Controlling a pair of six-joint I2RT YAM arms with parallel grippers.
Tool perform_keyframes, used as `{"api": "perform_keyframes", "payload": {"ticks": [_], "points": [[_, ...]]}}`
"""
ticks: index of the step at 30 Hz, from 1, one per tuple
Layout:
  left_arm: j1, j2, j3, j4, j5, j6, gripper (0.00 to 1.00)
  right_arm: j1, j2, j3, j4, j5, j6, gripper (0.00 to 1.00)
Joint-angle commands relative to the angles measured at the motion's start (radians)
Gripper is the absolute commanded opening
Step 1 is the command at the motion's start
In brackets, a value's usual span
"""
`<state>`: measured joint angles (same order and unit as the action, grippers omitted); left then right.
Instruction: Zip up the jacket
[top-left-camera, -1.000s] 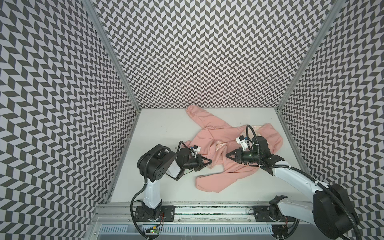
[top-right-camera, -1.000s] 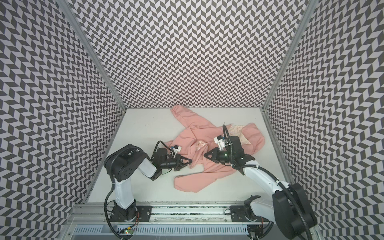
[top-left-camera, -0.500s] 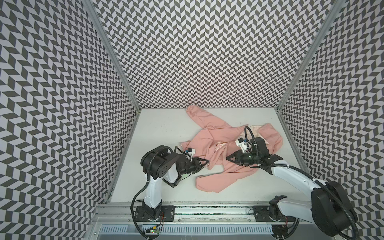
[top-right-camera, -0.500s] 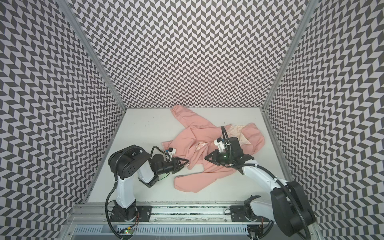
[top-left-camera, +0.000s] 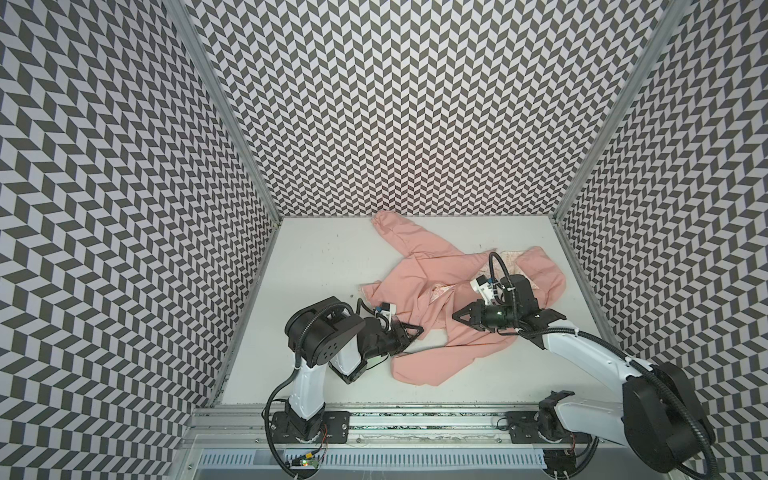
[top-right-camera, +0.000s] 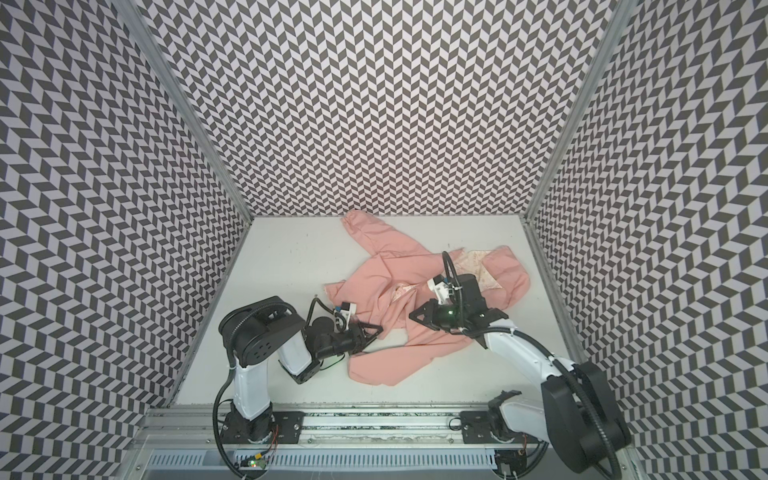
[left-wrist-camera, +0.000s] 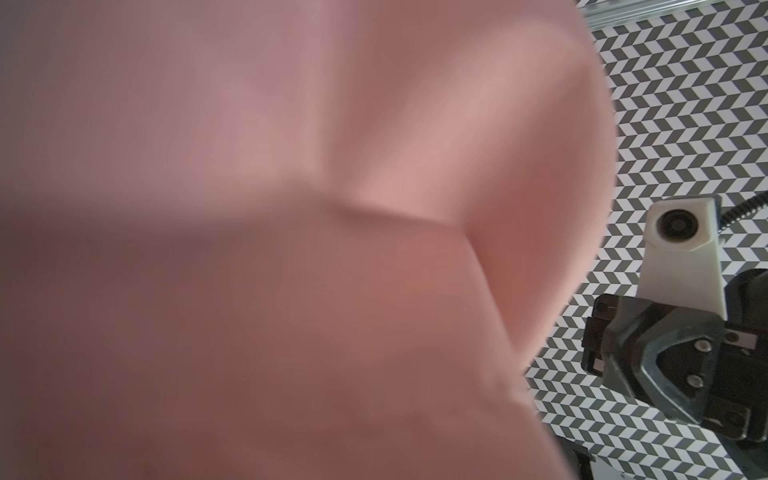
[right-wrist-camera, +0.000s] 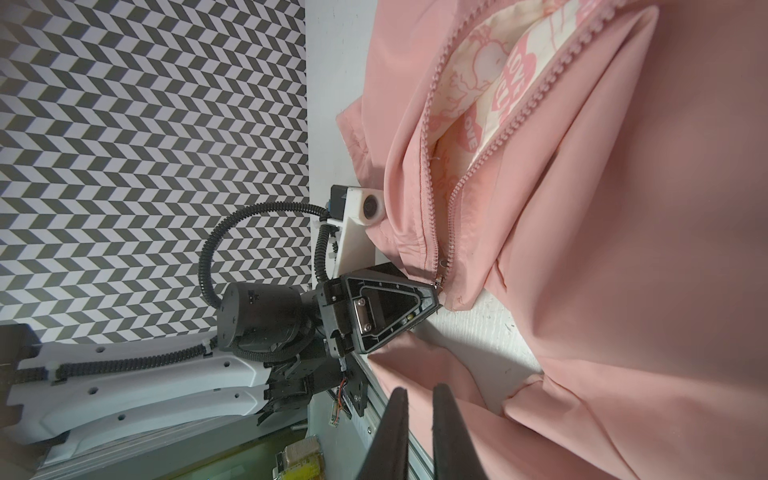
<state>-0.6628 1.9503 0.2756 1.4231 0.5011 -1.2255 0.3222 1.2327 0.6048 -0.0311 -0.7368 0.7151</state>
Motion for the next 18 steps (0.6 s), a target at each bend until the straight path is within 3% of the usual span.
{"api": "perform_keyframes", "payload": {"ticks": [1,8,15,18], "points": [[-0.015,-0.012,-0.020,-0.009,-0.074,0.030,0.35,-0.003,0.004,0.023,0.030,-0.021,0.000,0.14],[-0.016,-0.030,-0.008,-0.009,-0.124,0.057,0.31,-0.003,-0.010,0.021,0.027,-0.026,0.004,0.14],[-0.017,-0.061,0.032,-0.034,-0.125,0.079,0.14,-0.003,-0.019,0.021,0.024,-0.026,0.006,0.14],[-0.014,-0.056,0.037,-0.009,-0.121,0.073,0.12,-0.003,-0.022,0.022,0.023,-0.026,0.007,0.14]]}}
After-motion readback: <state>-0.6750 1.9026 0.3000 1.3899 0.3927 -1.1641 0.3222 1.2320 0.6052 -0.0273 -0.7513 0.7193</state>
